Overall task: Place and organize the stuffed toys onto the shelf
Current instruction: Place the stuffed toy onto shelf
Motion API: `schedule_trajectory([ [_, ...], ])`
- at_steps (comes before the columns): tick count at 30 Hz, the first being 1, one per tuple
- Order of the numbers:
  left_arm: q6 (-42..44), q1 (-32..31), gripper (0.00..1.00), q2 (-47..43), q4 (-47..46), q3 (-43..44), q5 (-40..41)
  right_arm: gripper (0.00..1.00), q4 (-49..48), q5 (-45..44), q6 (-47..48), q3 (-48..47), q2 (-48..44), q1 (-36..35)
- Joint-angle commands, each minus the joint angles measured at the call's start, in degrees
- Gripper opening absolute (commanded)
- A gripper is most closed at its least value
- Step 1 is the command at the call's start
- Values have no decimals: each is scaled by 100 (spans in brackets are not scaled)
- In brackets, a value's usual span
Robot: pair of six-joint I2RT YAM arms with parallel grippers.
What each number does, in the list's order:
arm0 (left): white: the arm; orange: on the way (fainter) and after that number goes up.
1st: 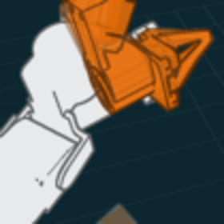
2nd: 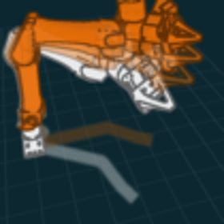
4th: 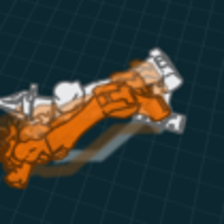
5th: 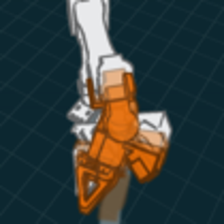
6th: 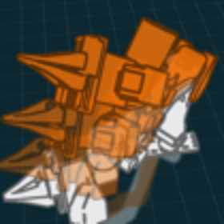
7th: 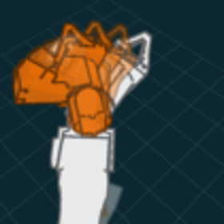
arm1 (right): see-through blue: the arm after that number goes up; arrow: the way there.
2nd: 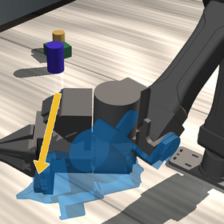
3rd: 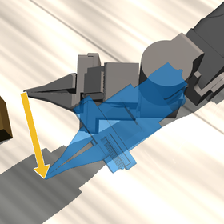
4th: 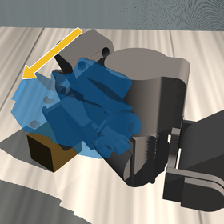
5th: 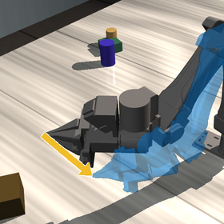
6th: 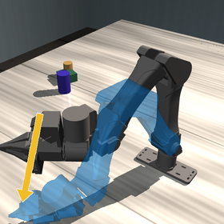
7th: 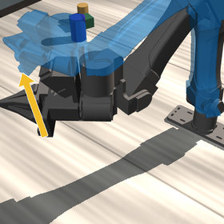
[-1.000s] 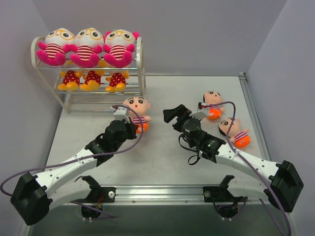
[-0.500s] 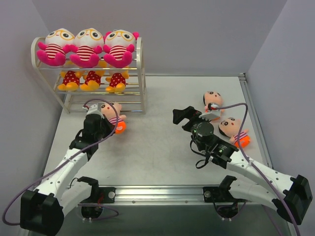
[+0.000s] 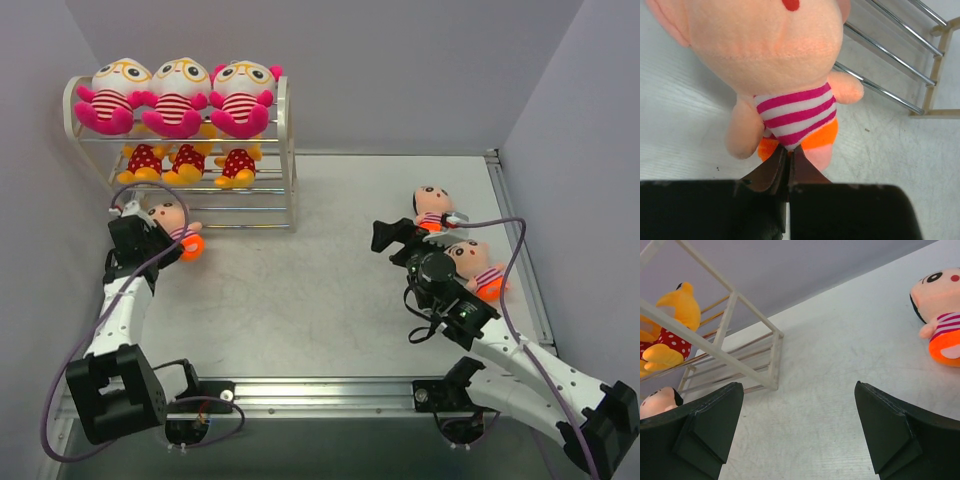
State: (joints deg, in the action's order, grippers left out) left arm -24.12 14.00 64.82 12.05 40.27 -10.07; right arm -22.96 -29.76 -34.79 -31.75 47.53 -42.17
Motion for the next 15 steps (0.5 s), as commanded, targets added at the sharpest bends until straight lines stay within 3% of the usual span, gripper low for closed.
schedule_trajectory([
  [1, 933, 487, 2, 285, -229, 429, -1133, 99, -253, 49, 209, 90, -200, 174],
  [8, 1972, 1069, 3, 1093, -923, 622, -2059, 99, -332, 14, 306, 292, -446, 245],
  [15, 2956, 1122, 2, 1455, -1038, 789, -1965, 99, -297, -135, 402, 327, -490, 236],
])
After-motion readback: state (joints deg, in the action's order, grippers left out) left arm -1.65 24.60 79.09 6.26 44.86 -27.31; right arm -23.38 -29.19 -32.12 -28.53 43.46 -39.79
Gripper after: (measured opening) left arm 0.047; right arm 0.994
